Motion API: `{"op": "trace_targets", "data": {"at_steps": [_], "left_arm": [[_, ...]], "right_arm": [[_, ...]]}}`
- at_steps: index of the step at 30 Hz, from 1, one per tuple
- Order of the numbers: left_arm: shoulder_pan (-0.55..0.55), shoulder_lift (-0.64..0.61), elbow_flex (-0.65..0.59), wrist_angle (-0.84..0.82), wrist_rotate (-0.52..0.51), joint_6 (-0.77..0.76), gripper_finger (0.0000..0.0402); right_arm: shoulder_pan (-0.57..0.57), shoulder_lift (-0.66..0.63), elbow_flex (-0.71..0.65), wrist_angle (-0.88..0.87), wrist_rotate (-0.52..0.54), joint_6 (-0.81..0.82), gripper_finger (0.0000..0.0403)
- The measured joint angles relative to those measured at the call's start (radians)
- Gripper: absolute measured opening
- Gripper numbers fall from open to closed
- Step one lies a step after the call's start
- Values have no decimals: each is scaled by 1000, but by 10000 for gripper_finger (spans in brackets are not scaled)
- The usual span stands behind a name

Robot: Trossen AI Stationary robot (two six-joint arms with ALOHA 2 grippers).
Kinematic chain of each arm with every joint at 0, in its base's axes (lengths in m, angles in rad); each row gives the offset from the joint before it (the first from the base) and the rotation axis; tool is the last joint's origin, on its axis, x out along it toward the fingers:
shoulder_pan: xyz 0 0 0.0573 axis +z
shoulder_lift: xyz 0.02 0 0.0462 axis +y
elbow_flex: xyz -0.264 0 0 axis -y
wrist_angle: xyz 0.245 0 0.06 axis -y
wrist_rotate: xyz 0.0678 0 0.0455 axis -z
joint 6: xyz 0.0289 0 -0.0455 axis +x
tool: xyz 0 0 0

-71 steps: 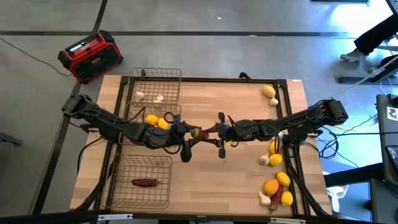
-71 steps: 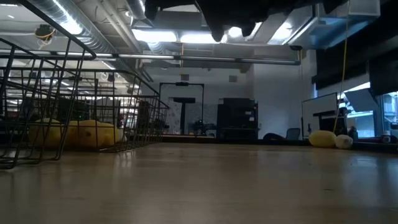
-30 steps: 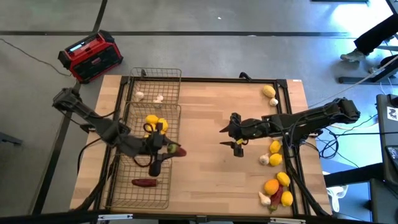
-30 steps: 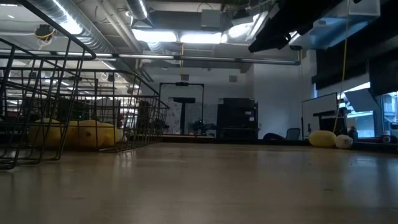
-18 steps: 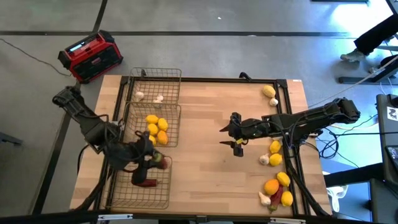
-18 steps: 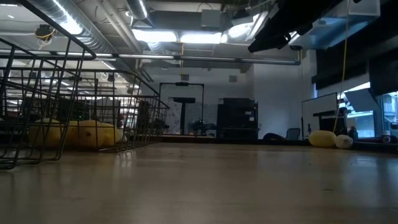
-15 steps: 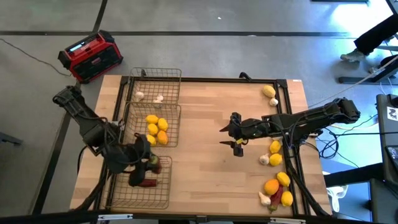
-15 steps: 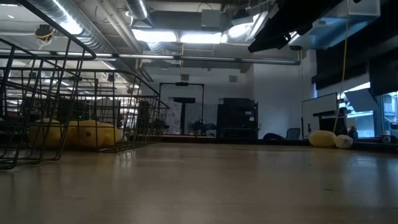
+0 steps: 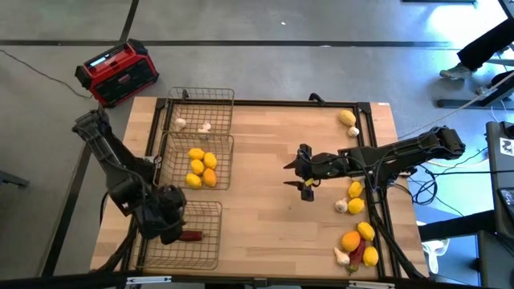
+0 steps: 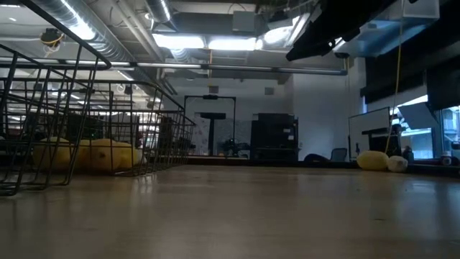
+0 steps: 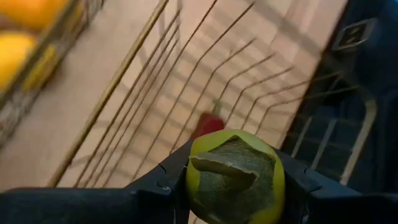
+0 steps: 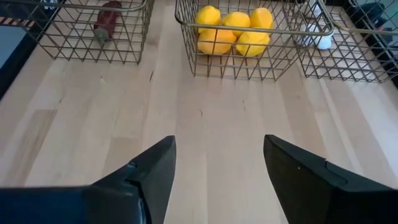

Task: Sort produce into baskets
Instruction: Put the chili pepper in the bottom wire basket

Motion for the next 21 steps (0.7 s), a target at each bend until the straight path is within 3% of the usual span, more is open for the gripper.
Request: {"op": "trace_targets", "data": {"at_steps": [6, 13, 21], "left_arm": [[-14, 20, -60, 1, 55, -67, 144], [1, 113, -62, 1, 92, 13, 143], [38, 228, -62, -2, 61, 130, 143]], "right_arm": [[0, 0, 0, 1, 34, -4, 238], [0, 0, 0, 9, 42, -4, 238], [0, 0, 0, 9, 59, 0, 238]]}}
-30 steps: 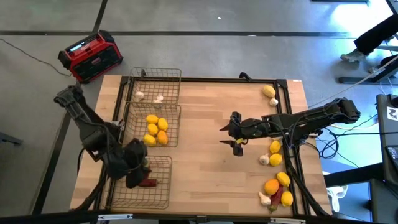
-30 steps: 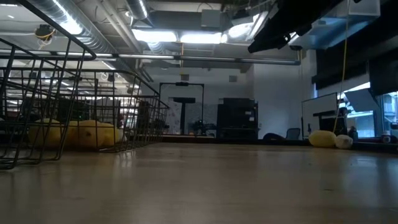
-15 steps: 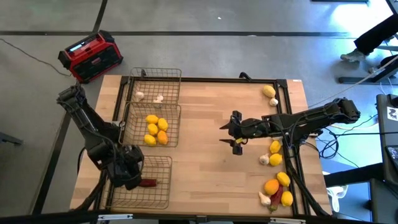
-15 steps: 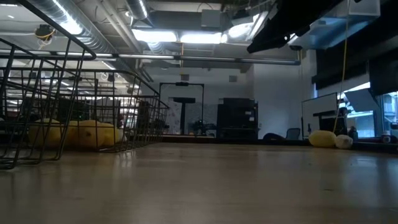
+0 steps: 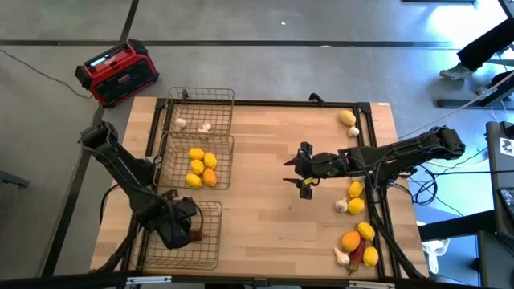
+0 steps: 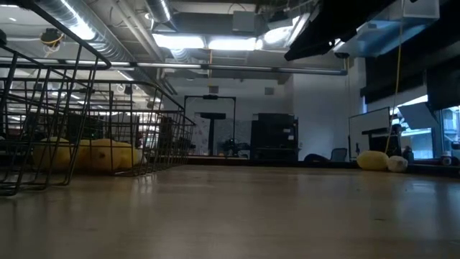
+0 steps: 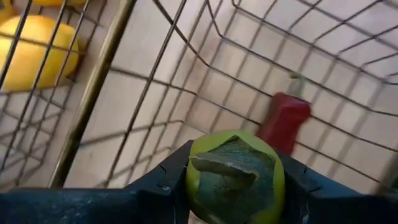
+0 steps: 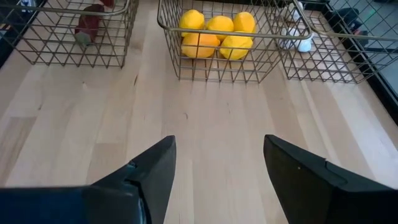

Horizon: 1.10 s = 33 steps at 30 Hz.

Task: Sort produce into baskets
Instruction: Put the chili pepper in the bottom wire basket, then put the lemon in the middle wire basket

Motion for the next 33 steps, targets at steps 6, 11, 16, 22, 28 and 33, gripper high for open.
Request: {"op": "trace_targets", "data": {"at_steps": [6, 11, 16, 22, 28, 33], "left_arm": [[0, 60, 0, 15, -1, -4, 148], [1, 76, 0, 26, -1, -25, 164], [1, 74, 0, 25, -2, -55, 183], [6, 74, 0, 26, -3, -74, 216], [34, 59, 0, 39, 48, -65, 225], [71, 35, 0, 139, 40, 22, 225]], "right_arm": [[0, 0, 0, -1, 0, 1, 238], [0, 0, 0, -1, 0, 1, 238], [0, 0, 0, -1, 0, 2, 238], [0, 0, 0, -2, 0, 2, 238], [0, 0, 0, -20, 0, 2, 238], [0, 0, 0, -75, 0, -17, 238]]}}
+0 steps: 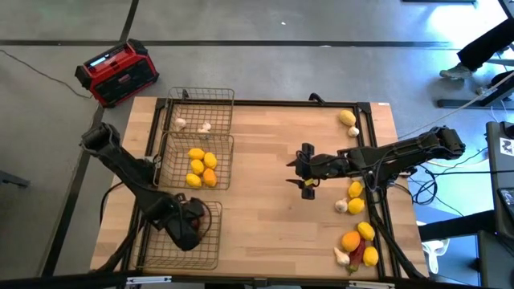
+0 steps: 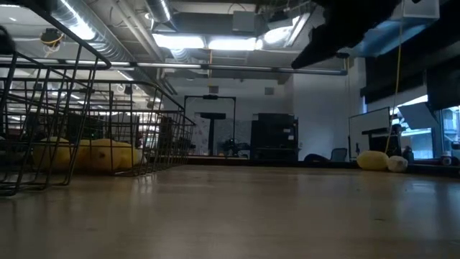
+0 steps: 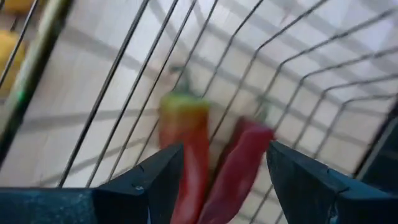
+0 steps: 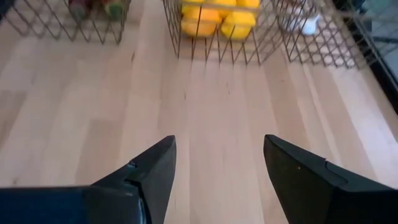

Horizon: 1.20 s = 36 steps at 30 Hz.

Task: Sort produce into baskets
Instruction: Put the lemon in the middle wire basket

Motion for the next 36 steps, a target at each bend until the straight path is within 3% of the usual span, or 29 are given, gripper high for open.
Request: {"op": "trace_targets", "data": {"at_steps": [7, 10, 15, 24, 30, 36], "left_arm": [[39, -59, 16, 118, -7, 74, 225], [49, -94, 47, 128, -59, 130, 225], [64, -159, 83, 129, -229, 251, 225], [113, -198, 85, 178, -573, 421, 225], [175, -188, 77, 196, -610, 442, 225], [231, -185, 43, 301, -612, 513, 225]], "right_arm": [[0, -26, 0, -126, 0, 53, 238], [0, -56, 0, -181, 11, 79, 238], [0, -112, 0, -253, 97, 124, 238], [0, -132, 0, -402, 342, 158, 238], [-13, -99, 0, -423, 418, 238, 238], [-131, -82, 0, -479, 454, 319, 238]]}}
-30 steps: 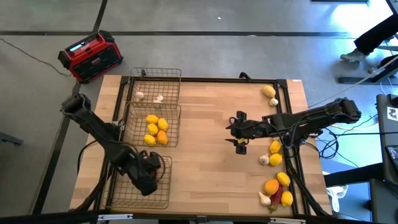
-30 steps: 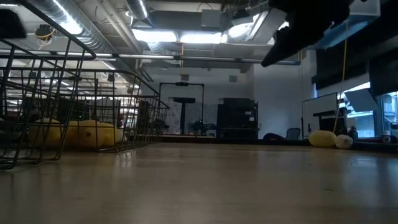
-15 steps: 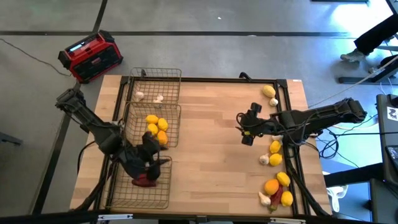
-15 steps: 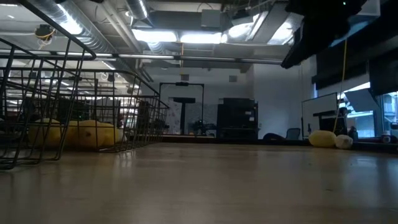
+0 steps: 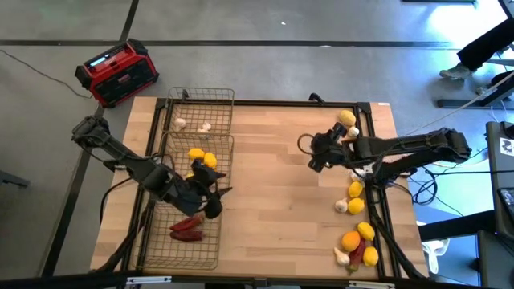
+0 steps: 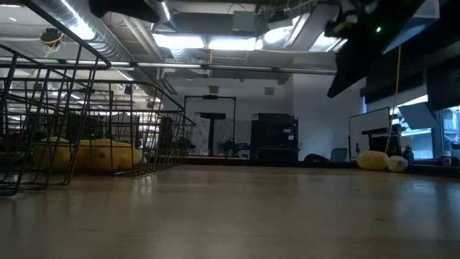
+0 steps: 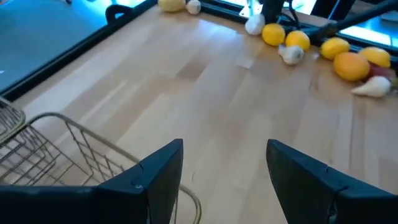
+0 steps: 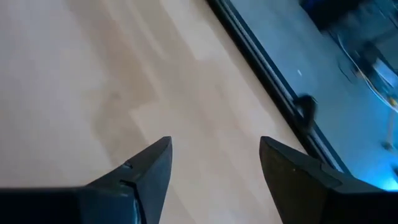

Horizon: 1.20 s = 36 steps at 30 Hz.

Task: Sort produce into baskets
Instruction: Put the lemon in the middle wire basket

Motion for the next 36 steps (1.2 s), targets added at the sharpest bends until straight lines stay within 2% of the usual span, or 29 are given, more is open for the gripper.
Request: {"op": "trace_targets", "data": {"at_steps": [12, 22, 30, 33, 36], "left_arm": [[47, 0, -7, 207, 0, 212, 225], [57, 7, -7, 217, 1, 221, 225], [58, 11, -8, 219, 2, 230, 225], [58, 11, -8, 219, 2, 230, 225], [59, 11, -8, 219, 2, 236, 225]], "right_arm": [[-379, 4, 0, -92, -85, -99, 238], [-728, 71, 0, -72, -354, -226, 238], [-846, 177, 0, -67, -369, -278, 244], [-901, 215, 0, -57, -366, -278, 269], [-944, 248, 1, -24, -294, -268, 306]]}}
